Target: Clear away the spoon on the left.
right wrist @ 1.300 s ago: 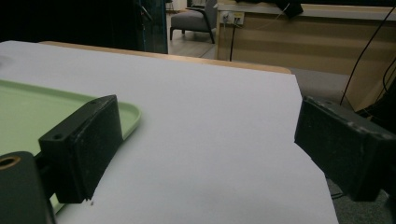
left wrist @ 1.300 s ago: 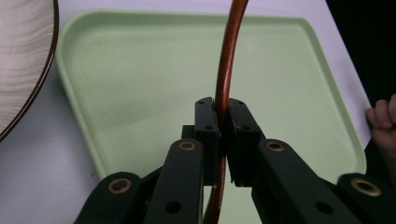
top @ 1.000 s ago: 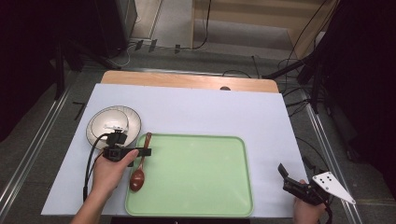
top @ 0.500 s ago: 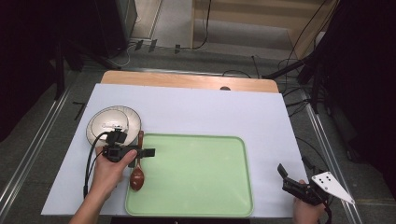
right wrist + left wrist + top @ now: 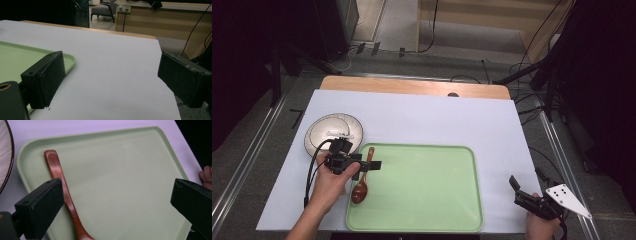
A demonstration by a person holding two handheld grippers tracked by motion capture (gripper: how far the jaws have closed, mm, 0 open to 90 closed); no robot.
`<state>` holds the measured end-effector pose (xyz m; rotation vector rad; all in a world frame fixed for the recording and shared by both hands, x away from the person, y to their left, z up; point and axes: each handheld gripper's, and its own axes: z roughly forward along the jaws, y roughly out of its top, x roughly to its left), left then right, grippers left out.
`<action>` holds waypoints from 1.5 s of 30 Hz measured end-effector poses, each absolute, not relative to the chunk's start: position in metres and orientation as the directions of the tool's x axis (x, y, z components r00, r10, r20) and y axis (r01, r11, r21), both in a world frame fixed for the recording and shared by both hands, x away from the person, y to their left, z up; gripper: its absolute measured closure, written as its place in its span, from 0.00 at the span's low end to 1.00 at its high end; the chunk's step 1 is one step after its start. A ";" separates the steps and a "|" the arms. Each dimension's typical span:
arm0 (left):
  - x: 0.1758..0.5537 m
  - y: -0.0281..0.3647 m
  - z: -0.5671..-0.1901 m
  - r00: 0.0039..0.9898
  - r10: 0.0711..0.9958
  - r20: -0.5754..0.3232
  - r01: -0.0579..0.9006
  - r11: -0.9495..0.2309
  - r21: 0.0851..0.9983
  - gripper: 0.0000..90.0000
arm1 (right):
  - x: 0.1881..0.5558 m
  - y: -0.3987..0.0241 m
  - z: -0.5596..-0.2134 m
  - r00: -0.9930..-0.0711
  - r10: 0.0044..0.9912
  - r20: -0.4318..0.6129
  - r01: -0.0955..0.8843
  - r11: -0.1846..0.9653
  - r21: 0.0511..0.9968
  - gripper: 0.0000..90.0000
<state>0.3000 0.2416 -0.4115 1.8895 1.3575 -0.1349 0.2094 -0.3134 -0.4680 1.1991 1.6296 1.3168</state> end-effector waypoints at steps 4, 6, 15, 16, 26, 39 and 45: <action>0.296 0.245 -0.411 0.431 0.750 -0.501 0.826 -0.105 0.553 0.00 | 0.209 -0.314 -0.468 -0.316 0.948 0.024 0.223 0.050 0.974 0.09; 0.293 0.247 -0.411 0.446 0.750 -0.489 0.813 -0.111 0.572 0.00 | 0.209 -0.314 -0.468 -0.317 0.948 0.022 0.223 0.051 0.973 0.09; 0.276 0.260 -0.414 0.499 0.727 -0.471 0.744 -0.081 0.663 0.00 | 0.210 -0.313 -0.468 -0.312 0.950 0.022 0.228 0.052 0.972 0.09; 0.273 0.261 -0.414 0.500 0.731 -0.464 0.735 -0.074 0.674 0.00 | 0.209 -0.313 -0.468 -0.312 0.950 0.021 0.229 0.054 0.972 0.09; 0.254 0.283 -0.412 0.509 0.750 -0.423 0.651 -0.014 0.759 0.00 | 0.210 -0.312 -0.469 -0.311 0.950 0.015 0.228 0.060 0.972 0.09; 0.236 0.308 -0.416 0.472 0.789 -0.394 0.585 0.054 0.809 0.00 | 0.210 -0.312 -0.469 -0.309 0.951 0.010 0.228 0.064 0.972 0.09; 0.229 0.315 -0.419 0.460 0.802 -0.382 0.568 0.065 0.820 0.00 | 0.210 -0.312 -0.469 -0.307 0.952 0.009 0.228 0.064 0.972 0.09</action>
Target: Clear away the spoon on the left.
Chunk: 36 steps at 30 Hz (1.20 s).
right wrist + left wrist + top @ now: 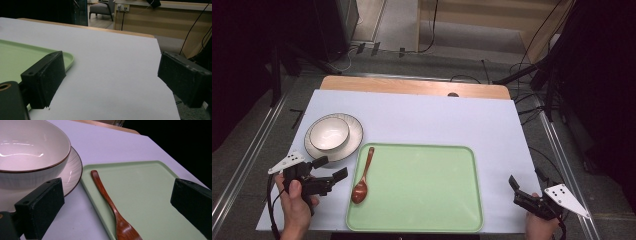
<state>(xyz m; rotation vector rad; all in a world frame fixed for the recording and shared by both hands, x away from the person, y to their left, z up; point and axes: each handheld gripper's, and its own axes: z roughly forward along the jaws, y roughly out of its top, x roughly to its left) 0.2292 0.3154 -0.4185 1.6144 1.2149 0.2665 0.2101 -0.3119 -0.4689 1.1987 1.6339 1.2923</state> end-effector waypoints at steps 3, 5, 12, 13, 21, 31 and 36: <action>0.226 0.320 -0.420 0.460 0.808 -0.369 0.565 0.055 0.824 0.00 | 0.210 -0.312 -0.469 -0.306 0.952 0.012 0.231 0.062 0.971 0.09; 0.223 0.324 -0.421 0.458 0.809 -0.367 0.561 0.057 0.826 0.00 | 0.210 -0.312 -0.469 -0.306 0.952 0.013 0.232 0.061 0.971 0.09; 0.217 0.335 -0.423 0.443 0.818 -0.366 0.546 0.077 0.834 0.00 | 0.210 -0.312 -0.469 -0.305 0.952 0.009 0.231 0.065 0.971 0.09; 0.216 0.337 -0.423 0.443 0.818 -0.367 0.542 0.082 0.836 0.00 | 0.210 -0.312 -0.469 -0.305 0.952 0.009 0.231 0.065 0.971 0.09; 0.207 0.351 -0.423 0.431 0.831 -0.352 0.514 0.094 0.853 0.00 | 0.209 -0.311 -0.470 -0.301 0.954 0.010 0.234 0.064 0.970 0.09; 0.195 0.370 -0.423 0.418 0.857 -0.301 0.471 0.078 0.878 0.00 | 0.210 -0.309 -0.470 -0.307 0.952 -0.007 0.234 0.083 0.969 0.09; 0.191 0.381 -0.425 0.397 0.873 -0.283 0.452 0.082 0.888 0.00 | 0.211 -0.307 -0.469 -0.313 0.949 -0.016 0.235 0.094 0.967 0.09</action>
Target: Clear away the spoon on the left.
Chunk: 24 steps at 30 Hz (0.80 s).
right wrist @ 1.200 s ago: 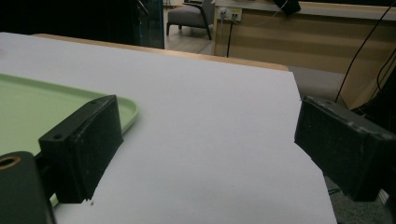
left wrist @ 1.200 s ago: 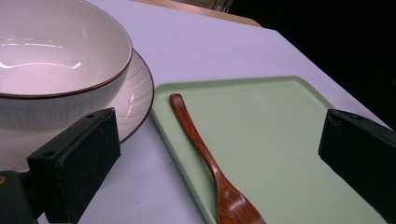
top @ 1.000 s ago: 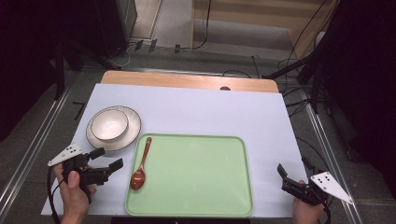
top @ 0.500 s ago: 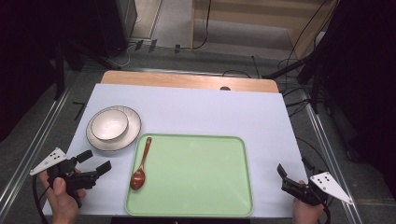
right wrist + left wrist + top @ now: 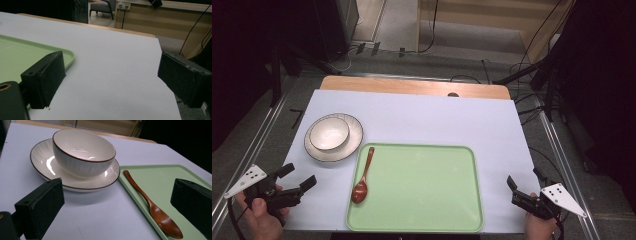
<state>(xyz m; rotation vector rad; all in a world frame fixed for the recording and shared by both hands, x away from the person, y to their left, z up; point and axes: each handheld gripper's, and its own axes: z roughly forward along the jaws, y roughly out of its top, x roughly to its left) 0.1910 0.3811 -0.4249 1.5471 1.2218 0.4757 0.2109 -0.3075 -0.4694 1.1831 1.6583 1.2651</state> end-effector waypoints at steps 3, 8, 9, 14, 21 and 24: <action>0.191 0.387 -0.427 0.386 0.880 -0.276 0.452 0.081 0.888 0.00 | 0.211 -0.308 -0.469 -0.312 0.950 -0.014 0.234 0.092 0.968 0.09; 0.191 0.399 -0.429 0.358 0.890 -0.284 0.452 0.101 0.886 0.00 | 0.212 -0.307 -0.469 -0.321 0.947 -0.017 0.235 0.097 0.967 0.09; 0.190 0.401 -0.429 0.355 0.893 -0.277 0.448 0.098 0.889 0.00 | 0.212 -0.307 -0.470 -0.323 0.946 -0.018 0.236 0.099 0.967 0.09; 0.192 0.404 -0.432 0.344 0.896 -0.282 0.458 0.102 0.883 0.00 | 0.212 -0.308 -0.470 -0.325 0.946 -0.016 0.236 0.097 0.967 0.09; 0.193 0.403 -0.433 0.340 0.899 -0.276 0.464 0.095 0.881 0.00 | 0.212 -0.308 -0.469 -0.328 0.944 -0.016 0.234 0.097 0.967 0.09; 0.193 0.402 -0.432 0.337 0.897 -0.287 0.464 0.107 0.880 0.00 | 0.211 -0.308 -0.469 -0.330 0.944 -0.013 0.233 0.095 0.968 0.09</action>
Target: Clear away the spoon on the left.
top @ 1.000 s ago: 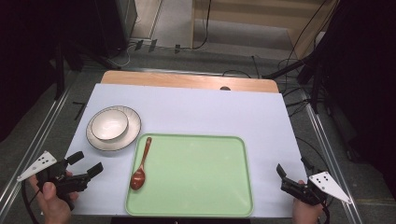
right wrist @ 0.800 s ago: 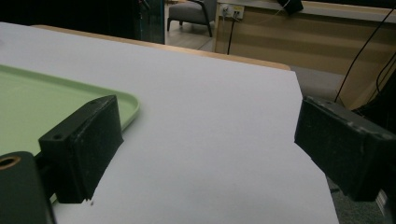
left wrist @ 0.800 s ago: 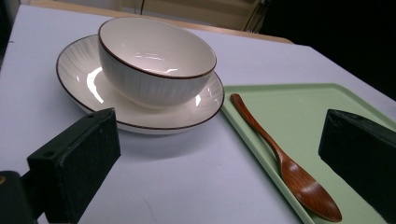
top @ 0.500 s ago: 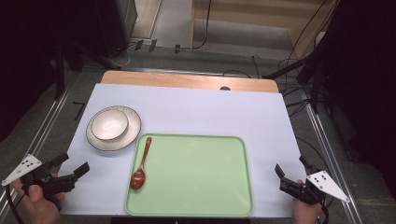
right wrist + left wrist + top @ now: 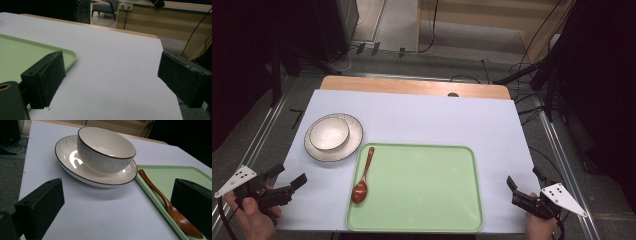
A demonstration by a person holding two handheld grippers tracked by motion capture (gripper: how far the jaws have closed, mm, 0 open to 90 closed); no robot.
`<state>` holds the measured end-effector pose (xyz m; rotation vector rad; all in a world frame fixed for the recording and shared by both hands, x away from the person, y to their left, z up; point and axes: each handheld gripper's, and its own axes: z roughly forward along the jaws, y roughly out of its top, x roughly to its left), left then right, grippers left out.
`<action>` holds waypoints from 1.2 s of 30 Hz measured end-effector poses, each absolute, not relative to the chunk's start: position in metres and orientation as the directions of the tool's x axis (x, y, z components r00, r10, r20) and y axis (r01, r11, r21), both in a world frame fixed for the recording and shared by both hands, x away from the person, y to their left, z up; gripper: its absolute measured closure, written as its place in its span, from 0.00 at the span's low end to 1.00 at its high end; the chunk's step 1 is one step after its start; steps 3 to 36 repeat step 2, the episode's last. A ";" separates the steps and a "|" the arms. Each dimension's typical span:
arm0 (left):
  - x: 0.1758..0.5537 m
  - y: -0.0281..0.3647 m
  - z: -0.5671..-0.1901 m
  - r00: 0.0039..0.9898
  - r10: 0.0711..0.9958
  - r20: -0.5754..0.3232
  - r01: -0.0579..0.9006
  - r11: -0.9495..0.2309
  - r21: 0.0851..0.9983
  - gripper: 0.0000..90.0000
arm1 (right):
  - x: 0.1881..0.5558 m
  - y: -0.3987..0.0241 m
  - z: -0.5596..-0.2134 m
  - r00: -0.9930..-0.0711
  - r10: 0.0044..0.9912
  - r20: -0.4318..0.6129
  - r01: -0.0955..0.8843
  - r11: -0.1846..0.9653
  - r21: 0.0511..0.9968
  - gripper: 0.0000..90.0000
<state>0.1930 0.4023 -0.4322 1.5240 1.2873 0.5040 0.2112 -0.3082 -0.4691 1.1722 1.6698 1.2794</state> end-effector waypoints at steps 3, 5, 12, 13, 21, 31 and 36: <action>0.194 0.400 -0.432 0.335 0.898 -0.284 0.473 0.100 0.876 0.00 | 0.211 -0.309 -0.469 -0.329 0.944 -0.014 0.230 0.094 0.969 0.09; 0.194 0.400 -0.432 0.335 0.898 -0.284 0.473 0.100 0.876 0.00 | 0.211 -0.309 -0.469 -0.329 0.944 -0.014 0.230 0.094 0.969 0.09; 0.194 0.400 -0.432 0.335 0.898 -0.284 0.473 0.100 0.876 0.00 | 0.211 -0.309 -0.469 -0.329 0.944 -0.014 0.230 0.094 0.969 0.09; 0.194 0.400 -0.432 0.335 0.898 -0.284 0.473 0.100 0.876 0.00 | 0.211 -0.309 -0.469 -0.329 0.944 -0.014 0.230 0.094 0.969 0.09; 0.194 0.400 -0.432 0.335 0.898 -0.284 0.473 0.100 0.876 0.00 | 0.211 -0.309 -0.469 -0.329 0.944 -0.014 0.230 0.094 0.969 0.09; 0.194 0.400 -0.432 0.335 0.898 -0.284 0.473 0.100 0.876 0.00 | 0.211 -0.309 -0.469 -0.329 0.944 -0.014 0.230 0.094 0.969 0.09; 0.194 0.400 -0.432 0.335 0.898 -0.284 0.473 0.100 0.876 0.00 | 0.211 -0.309 -0.469 -0.329 0.944 -0.014 0.230 0.094 0.969 0.09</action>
